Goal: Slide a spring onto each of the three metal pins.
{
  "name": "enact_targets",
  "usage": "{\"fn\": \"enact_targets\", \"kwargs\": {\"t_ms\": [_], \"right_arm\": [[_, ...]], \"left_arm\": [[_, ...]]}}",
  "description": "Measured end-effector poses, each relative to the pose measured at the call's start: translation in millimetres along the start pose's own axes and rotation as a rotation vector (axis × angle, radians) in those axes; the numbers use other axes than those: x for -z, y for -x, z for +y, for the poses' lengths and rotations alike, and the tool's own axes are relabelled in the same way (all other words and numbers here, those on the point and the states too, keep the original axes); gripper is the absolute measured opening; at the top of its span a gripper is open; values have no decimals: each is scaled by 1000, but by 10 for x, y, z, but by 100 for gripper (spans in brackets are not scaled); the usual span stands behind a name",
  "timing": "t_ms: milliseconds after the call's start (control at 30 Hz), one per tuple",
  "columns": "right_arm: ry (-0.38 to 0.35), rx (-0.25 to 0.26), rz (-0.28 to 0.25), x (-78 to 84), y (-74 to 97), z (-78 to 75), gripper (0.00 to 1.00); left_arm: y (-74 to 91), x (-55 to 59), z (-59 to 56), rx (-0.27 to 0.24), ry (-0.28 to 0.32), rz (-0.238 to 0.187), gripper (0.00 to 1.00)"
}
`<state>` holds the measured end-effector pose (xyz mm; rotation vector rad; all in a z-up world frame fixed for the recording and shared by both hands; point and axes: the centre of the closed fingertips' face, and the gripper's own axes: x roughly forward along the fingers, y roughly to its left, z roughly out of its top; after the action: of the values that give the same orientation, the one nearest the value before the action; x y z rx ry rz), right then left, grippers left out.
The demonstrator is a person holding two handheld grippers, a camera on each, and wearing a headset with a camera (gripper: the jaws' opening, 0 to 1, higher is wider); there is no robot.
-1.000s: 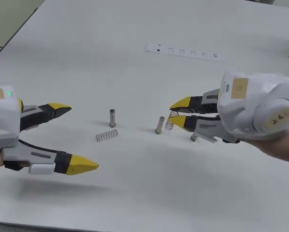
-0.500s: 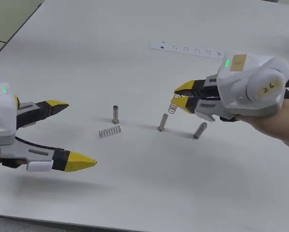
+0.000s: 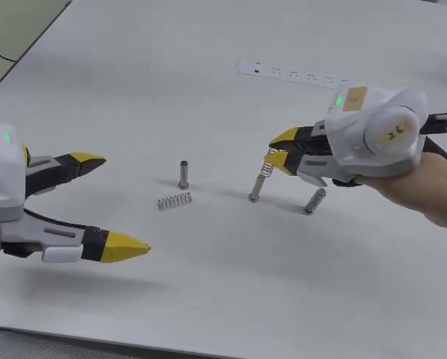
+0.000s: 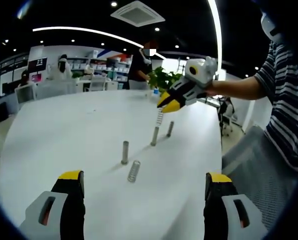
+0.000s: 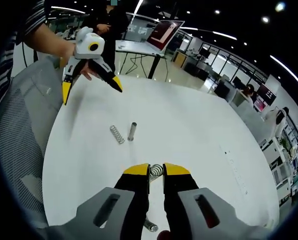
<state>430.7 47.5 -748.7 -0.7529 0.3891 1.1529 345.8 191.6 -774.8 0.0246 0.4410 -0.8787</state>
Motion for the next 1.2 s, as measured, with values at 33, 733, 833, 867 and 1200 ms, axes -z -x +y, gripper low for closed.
{"fn": "enact_targets", "kwargs": {"t_ms": [33,733,833,867,1200], "right_arm": [[1,-2,1,3,-6,4,7],[6,-27,23,87,-120,38,7],[7,-32,34,129,-148,60,7],[5,-36,41,152,-164,73,7],[-13,-60,92,357,-329,159,7]], "left_arm": [[0,-1,0,0,1,0,98],[16,15,12,-7,6,4,98],[18,25,14,-9,8,5,98],[18,29,14,-10,8,5,98],[8,46,-4,-12,15,7,98]]}}
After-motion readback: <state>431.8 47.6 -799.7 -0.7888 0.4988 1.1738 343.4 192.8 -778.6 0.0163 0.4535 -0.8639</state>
